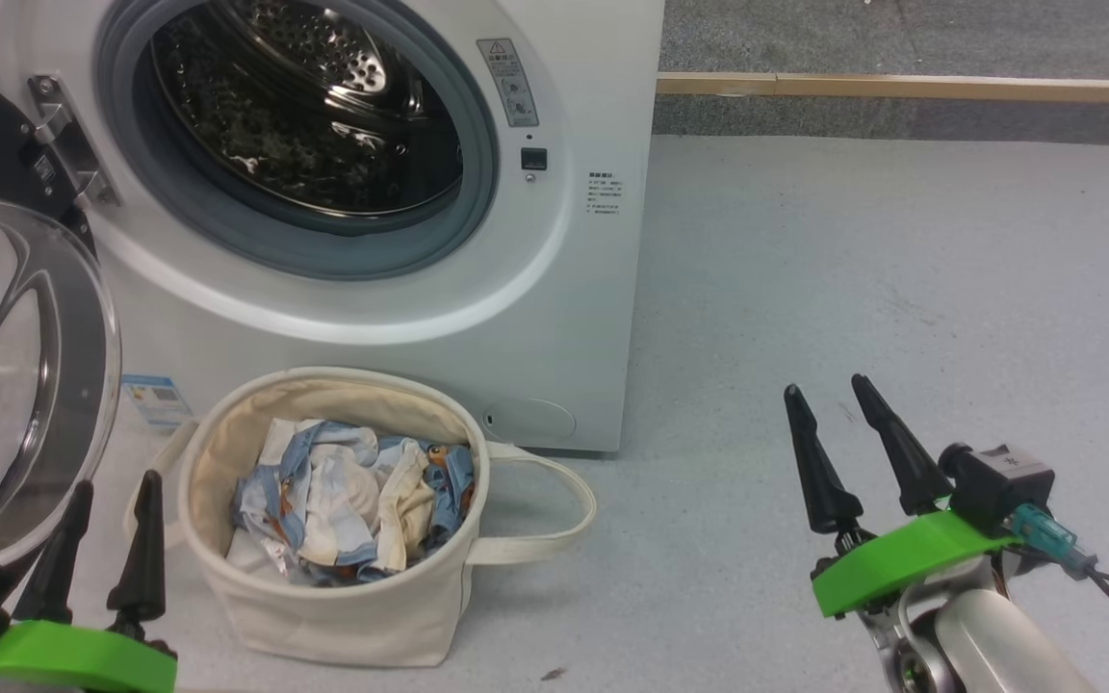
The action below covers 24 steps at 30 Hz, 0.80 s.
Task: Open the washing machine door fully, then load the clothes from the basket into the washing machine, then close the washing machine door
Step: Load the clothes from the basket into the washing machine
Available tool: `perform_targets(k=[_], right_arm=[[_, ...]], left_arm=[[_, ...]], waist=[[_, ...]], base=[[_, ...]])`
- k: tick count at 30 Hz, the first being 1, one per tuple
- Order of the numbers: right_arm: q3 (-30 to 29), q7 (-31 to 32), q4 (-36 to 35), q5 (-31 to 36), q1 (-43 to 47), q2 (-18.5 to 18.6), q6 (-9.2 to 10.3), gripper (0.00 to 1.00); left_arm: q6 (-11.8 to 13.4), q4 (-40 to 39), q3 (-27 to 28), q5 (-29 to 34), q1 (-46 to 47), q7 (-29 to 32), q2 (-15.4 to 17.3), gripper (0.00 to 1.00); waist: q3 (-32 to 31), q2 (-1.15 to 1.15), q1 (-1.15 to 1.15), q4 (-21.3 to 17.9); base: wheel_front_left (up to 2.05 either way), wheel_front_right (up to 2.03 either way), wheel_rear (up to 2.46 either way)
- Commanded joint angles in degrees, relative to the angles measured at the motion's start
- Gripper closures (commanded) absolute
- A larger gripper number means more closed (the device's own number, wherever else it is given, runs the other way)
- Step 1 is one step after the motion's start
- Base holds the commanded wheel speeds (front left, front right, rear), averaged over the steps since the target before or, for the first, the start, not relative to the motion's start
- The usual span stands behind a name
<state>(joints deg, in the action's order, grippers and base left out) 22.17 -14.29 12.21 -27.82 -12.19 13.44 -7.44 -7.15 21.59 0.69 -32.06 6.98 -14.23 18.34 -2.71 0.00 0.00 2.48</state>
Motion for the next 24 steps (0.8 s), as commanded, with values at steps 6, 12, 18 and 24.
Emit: perform_targets(k=[6, 12, 18, 24], right_arm=[[0.6, -0.7, -1.8, 0.0, -1.2, 0.5, -0.05, 0.0], [0.7, -0.7, -1.7, 0.0, -1.1, 0.4, -0.05, 0.0], [0.8, -0.7, -1.5, 0.1, -1.1, 0.5, -0.05, 0.0], [0.9, -0.7, -1.5, 0.1, -1.1, 0.5, -0.05, 0.0]], left_arm=[[-0.2, -0.7, 1.5, -0.6, 2.7, -0.6, 2.6, 0.0], [-0.2, -0.4, 1.0, -0.6, 3.0, -0.6, 2.8, 0.0], [-0.2, -0.2, 0.6, -0.8, 3.2, -0.6, 3.1, 0.0], [-0.3, 0.2, 0.3, -1.1, 3.3, -0.7, 3.3, 0.0]], waist=[[0.2, 0.0, 0.0, 0.1], [0.2, 0.0, 0.0, 0.2], [0.2, 0.0, 0.0, 0.3], [0.2, 0.0, 0.0, 0.3]], base=[[-0.11, -0.18, 0.29], [-0.19, -0.36, 0.55], [-0.05, -0.13, 0.18], [0.0, 0.0, 0.0]])
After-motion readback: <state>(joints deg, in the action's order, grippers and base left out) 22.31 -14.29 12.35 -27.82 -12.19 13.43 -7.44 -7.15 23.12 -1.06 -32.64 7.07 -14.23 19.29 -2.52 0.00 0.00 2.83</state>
